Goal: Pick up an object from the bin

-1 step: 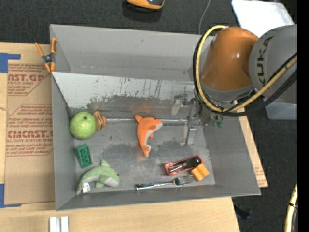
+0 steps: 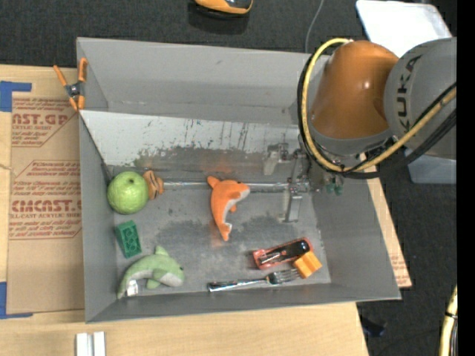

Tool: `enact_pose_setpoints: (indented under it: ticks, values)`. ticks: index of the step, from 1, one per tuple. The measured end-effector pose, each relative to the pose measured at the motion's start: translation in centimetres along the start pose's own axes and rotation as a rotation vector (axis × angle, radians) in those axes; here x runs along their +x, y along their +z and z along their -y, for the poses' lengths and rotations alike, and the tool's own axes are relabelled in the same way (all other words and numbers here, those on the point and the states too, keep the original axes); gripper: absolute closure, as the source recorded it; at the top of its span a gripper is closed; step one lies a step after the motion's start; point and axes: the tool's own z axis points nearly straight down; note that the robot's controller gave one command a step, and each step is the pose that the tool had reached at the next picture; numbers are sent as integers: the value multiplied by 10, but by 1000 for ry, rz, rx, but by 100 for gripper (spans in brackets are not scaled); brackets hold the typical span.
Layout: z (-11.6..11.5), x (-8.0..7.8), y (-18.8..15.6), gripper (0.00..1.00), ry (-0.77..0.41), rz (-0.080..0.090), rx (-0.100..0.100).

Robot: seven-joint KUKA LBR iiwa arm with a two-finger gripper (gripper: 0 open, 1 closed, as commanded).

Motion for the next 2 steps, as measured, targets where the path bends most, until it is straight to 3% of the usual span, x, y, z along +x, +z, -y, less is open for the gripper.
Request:
enact_pose_setpoints:
  ticks: [1, 2]
  values:
    - [20, 77, 35, 0, -73, -1, 0]
    - [2, 94, 54, 0, -35, 7, -2]
